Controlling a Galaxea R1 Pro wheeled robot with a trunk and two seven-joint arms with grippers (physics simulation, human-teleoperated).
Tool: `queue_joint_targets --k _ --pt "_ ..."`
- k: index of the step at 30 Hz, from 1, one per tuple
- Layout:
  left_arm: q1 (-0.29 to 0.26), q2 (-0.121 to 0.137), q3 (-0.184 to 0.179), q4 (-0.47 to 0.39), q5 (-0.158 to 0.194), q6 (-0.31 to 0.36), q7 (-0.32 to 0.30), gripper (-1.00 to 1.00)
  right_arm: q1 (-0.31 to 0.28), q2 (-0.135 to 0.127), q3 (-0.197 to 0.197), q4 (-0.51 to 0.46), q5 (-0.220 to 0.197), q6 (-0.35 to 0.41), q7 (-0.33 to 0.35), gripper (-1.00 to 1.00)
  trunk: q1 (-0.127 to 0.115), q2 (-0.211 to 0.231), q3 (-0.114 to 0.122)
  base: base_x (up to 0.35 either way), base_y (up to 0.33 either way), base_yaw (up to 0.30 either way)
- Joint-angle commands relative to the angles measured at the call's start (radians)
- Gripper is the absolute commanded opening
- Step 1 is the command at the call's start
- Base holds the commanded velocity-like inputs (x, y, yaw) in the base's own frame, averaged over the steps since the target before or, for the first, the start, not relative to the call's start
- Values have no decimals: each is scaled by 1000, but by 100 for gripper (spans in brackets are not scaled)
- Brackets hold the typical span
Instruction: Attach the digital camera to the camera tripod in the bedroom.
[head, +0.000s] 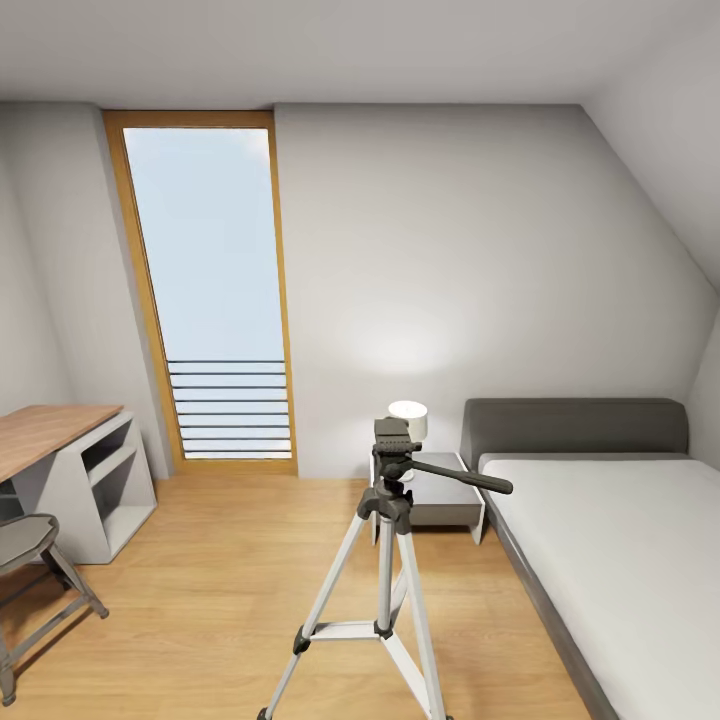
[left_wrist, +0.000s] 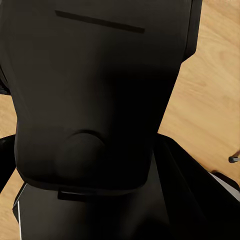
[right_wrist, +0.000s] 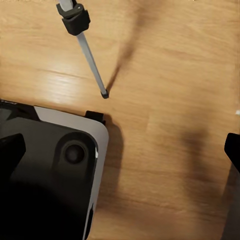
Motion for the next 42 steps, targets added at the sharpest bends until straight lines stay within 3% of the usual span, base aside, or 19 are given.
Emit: queue_joint_targets --k 1,31,42 --pt "0 0 -9 -1 7 -2 3 -100 0 -1 -4 0 7 -4 3 100 0 -1 0 0 0 0" --pt "0 -1 -11 -2 3 -2 -2 -100 0 -1 -2 6 6 -5 2 100 0 -1 0 -1 -45 0" --pt "0 -2 -11 -2 -1 -2 -2 -100 0 -1 -3 6 6 -5 2 100 0 -1 0 -113 -104 0"
